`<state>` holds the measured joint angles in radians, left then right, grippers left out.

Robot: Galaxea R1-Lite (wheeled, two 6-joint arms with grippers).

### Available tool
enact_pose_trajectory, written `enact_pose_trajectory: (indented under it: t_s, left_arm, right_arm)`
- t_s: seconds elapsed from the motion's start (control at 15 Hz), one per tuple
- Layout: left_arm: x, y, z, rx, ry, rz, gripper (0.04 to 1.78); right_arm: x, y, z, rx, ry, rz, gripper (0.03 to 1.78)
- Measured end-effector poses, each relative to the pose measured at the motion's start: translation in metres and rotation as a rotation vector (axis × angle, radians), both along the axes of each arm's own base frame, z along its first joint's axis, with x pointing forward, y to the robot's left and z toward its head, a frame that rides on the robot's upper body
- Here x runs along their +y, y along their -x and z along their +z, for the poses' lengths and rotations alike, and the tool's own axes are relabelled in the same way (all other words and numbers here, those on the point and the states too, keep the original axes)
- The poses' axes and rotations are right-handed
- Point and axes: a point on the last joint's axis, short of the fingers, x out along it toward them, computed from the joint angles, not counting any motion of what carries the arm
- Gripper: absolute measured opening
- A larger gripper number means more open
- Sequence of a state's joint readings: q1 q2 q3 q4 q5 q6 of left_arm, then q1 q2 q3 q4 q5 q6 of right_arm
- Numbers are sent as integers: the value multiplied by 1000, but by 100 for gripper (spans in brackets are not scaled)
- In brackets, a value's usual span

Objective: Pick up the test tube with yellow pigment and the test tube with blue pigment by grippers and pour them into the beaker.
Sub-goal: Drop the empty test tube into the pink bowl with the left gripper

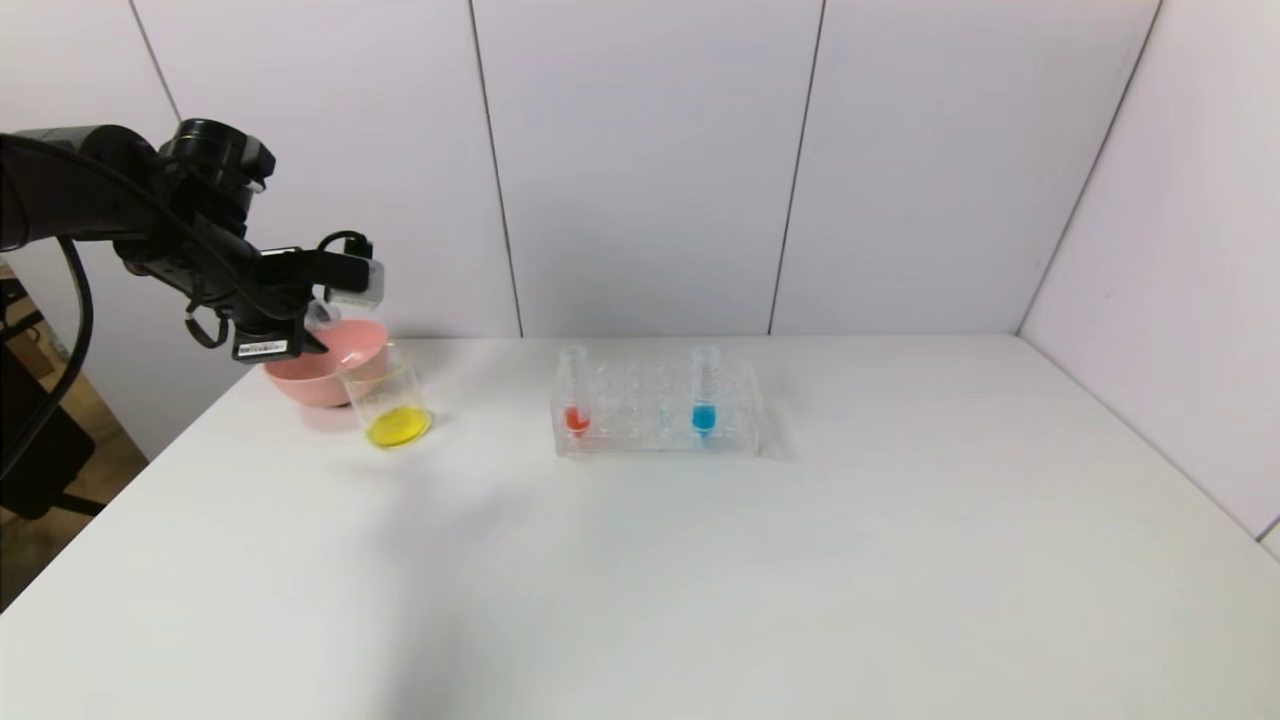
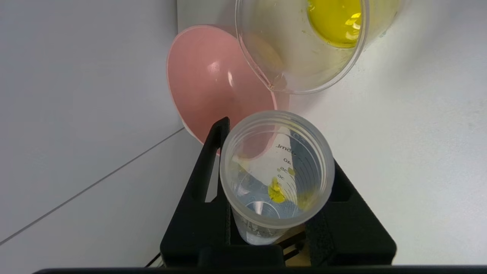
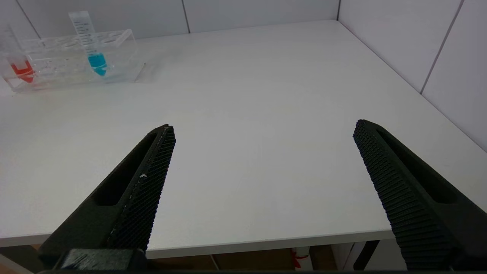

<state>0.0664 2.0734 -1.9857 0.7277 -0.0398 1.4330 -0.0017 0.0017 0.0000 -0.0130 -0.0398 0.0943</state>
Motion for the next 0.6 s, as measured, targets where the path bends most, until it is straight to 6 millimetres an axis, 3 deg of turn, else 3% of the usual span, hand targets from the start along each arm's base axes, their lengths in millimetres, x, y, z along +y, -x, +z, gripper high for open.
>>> enact_pose_trajectory:
  t_s: [0.27, 0.6]
  left_arm:
    - [15, 8, 6, -3, 148, -22, 54]
    - [53, 11, 5, -23, 509, -46, 54]
  right_arm:
    - [0, 0, 0, 0, 0, 0, 171]
    - [0, 0, 0, 0, 0, 0, 171]
